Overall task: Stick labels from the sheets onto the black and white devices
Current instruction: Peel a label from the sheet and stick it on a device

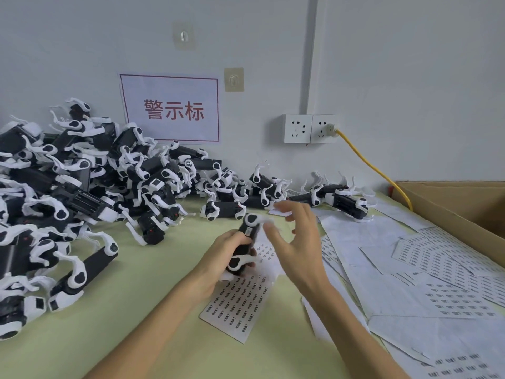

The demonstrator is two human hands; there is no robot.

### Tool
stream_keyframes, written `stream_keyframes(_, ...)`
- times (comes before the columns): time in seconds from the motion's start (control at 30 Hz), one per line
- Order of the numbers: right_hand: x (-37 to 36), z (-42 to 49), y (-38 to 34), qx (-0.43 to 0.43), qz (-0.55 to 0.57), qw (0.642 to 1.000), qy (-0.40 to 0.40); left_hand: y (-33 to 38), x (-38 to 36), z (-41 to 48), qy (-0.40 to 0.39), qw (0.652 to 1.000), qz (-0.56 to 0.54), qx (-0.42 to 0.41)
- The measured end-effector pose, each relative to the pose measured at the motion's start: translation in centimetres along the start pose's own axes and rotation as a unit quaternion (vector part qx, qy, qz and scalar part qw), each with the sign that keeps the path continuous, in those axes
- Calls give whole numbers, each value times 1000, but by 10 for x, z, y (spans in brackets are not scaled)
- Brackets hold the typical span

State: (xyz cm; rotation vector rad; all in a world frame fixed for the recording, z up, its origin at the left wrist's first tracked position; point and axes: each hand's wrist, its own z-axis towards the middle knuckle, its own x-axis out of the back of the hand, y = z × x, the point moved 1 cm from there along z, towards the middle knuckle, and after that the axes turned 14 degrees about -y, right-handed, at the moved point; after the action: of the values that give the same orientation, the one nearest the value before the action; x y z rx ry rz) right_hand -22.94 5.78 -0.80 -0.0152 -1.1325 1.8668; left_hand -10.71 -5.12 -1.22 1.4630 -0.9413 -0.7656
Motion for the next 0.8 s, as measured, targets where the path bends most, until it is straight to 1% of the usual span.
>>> stream_keyframes(0.03, 3, 1, 1, -24, 25, 999, -8, 2, 0, -2, -16, 1000, 19, -7)
stream_keyframes(0.07, 6, 3, 1, -54, 64, 996, -35, 3, 0, -2, -35, 999, 33, -21)
stream_keyframes(0.13, 9, 6, 4, -116, 132, 977, -117, 6, 0, -5, -58, 996, 54, -35)
stream_keyframes(0.2, 10, 8, 7, -159, 134, 962, -177, 7, 3, -6, -46, 997, 47, -31)
stream_keyframes(0.27, 10, 7, 7, -189, 139, 950, -205, 7, 9, -5, -12, 1000, -12, -4)
stream_keyframes(0.37, 14, 7, 6, -239, 197, 923, -226, 6, 22, -4, 52, 995, -87, 17)
stream_keyframes(0.4, 17, 7, 7, -249, 226, 907, -254, 7, 26, -4, 58, 990, -131, 10)
stream_keyframes(0.47, 22, 5, 6, -255, 284, 864, -328, 11, 29, -6, 53, 966, -252, -13)
stream_keyframes(0.5, 22, 4, 5, -255, 311, 843, -357, 12, 31, -7, 66, 953, -294, -24)
stream_keyframes(0.53, 20, 3, 4, -256, 341, 826, -368, 13, 34, -7, 96, 943, -317, -32)
stream_keyframes(0.57, 18, 3, 3, -260, 377, 813, -361, 13, 37, -6, 127, 935, -327, -46)
stream_keyframes(0.6, 16, 4, 2, -269, 421, 799, -334, 11, 39, -5, 147, 931, -329, -65)
stream_keyframes(0.67, 14, 7, 5, -293, 498, 774, -257, 9, 40, -2, 166, 940, -285, -88)
stream_keyframes(0.73, 21, 10, 11, -313, 528, 764, -200, 5, 40, 0, 184, 953, -225, -83)
stream_keyframes(0.8, 35, 15, 20, -331, 540, 760, -147, 3, 36, 2, 187, 960, -194, -79)
